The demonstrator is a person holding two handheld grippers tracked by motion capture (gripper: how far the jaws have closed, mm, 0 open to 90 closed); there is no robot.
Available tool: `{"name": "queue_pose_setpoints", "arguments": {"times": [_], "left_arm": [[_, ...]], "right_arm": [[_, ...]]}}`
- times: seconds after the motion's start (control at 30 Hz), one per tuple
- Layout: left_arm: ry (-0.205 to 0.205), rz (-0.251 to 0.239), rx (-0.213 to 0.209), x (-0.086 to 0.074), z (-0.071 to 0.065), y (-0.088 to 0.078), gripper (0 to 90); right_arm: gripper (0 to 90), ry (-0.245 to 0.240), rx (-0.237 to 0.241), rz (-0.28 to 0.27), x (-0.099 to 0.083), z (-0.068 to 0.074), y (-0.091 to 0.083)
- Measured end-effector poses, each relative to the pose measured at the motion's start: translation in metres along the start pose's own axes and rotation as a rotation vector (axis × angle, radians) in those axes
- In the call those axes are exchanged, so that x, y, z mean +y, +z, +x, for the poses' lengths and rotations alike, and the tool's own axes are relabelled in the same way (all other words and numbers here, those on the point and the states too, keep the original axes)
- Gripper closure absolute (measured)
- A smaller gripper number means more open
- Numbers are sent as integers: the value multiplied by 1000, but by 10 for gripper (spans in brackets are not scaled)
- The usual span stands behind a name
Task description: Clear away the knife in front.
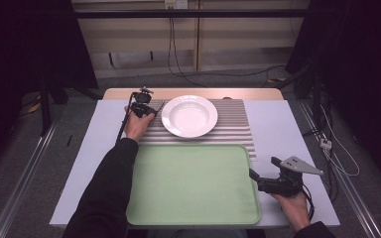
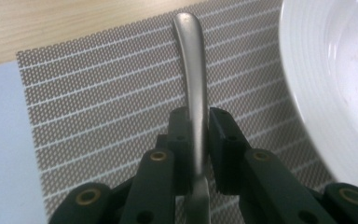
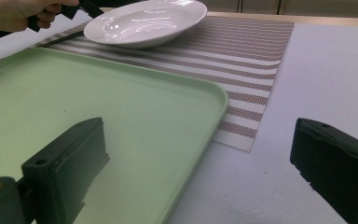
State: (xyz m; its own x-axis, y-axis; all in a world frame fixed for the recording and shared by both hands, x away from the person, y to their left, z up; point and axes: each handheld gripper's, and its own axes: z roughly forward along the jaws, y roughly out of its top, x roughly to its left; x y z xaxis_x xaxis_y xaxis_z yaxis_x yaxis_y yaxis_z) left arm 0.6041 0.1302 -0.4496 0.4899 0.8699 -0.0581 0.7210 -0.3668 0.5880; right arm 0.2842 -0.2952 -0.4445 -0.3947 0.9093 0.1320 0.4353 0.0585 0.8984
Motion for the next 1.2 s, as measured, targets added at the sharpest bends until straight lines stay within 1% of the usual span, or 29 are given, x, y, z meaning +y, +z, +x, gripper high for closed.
{"name": "queue_pose_setpoints", "arguments": {"times": [0.1,0.13,0.23,0.3,0.4,0.47,0.5,0.63,0.8,0.83,0.87,0.9,0.93,1.0,1.1,1.17,1.2], "left_arm": [[23,19,-12,-5,0,-6,799],[19,21,-18,-8,1,-8,799],[26,24,-42,-16,2,-15,798],[12,30,-46,-21,2,-19,799],[26,45,-44,-26,0,-25,799],[26,42,-49,-29,0,-26,798],[18,37,-48,-30,1,-27,798],[31,39,-41,-29,0,-26,796],[23,33,-34,-28,-1,-24,785],[23,33,-31,-28,-2,-24,785],[34,38,-30,-28,-2,-24,786],[30,36,-29,-28,-2,-24,786],[25,33,-29,-28,-2,-24,787],[32,43,-34,-28,-1,-24,792],[30,47,-35,-27,-1,-24,792],[30,47,-43,-27,0,-24,792],[19,48,-49,-27,1,-24,793]], "right_arm": [[34,-3,-2,2,0,0,0],[34,-3,-3,2,0,0,0],[34,-3,-7,1,0,0,0],[34,-3,-8,2,0,0,0],[34,-9,-7,2,0,1,0],[34,-8,-5,2,0,1,1],[34,-8,-5,3,1,1,1],[34,-9,-3,4,1,1,2],[34,-8,-3,4,1,1,2],[35,-10,-2,4,0,1,2],[35,-12,1,6,0,1,2],[35,-12,2,8,0,1,2],[35,-12,2,10,0,2,2],[35,-11,4,10,0,2,2],[35,-12,2,8,0,2,2],[35,-11,1,7,0,2,2],[35,-11,2,8,0,2,1]]}}
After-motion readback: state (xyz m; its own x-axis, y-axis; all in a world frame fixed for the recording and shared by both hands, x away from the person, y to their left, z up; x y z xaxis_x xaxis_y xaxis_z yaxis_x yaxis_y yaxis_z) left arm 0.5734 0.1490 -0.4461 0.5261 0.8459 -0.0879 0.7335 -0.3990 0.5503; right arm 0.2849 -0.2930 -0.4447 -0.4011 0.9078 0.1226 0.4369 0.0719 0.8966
